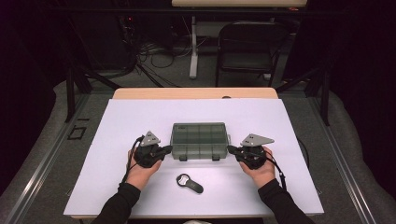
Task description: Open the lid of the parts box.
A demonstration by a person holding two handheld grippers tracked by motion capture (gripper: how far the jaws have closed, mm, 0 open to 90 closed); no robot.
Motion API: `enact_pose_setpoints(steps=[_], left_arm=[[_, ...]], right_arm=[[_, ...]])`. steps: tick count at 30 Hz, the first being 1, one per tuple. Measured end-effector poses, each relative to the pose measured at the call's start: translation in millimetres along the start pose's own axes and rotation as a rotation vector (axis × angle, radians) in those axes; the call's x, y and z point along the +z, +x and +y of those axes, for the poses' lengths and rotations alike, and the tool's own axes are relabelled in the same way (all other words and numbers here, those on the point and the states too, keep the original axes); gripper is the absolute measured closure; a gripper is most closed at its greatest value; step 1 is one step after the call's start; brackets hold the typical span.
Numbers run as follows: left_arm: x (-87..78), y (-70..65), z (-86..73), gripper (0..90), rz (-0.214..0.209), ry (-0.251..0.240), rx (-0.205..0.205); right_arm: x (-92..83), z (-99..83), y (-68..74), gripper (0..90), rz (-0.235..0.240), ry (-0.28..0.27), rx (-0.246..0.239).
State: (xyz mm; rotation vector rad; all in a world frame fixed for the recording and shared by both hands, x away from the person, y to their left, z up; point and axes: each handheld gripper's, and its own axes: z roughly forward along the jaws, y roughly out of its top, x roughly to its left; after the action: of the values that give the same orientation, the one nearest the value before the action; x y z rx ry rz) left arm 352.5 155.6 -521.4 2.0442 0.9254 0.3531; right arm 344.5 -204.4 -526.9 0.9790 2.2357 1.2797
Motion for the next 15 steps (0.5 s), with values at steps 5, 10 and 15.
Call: enact_pose_setpoints(steps=[5, 10, 15], left_arm=[[-0.1, -0.7, -0.7, 74.4, 0.038, -0.02, 0.01], [-0.3, -0.7, -1.2, 72.7, 0.044, -0.025, 0.005], [-0.5, -0.8, -1.2, 70.4, 0.043, -0.028, 0.009]], right_arm=[[-0.1, -0.5, 0.9, 84.0, -0.033, 0.006, -0.019], [-0.2, -0.5, 1.7, 79.2, -0.05, 0.007, -0.03], [0.1, -0.4, 2.0, 72.6, -0.064, 0.002, -0.035]])
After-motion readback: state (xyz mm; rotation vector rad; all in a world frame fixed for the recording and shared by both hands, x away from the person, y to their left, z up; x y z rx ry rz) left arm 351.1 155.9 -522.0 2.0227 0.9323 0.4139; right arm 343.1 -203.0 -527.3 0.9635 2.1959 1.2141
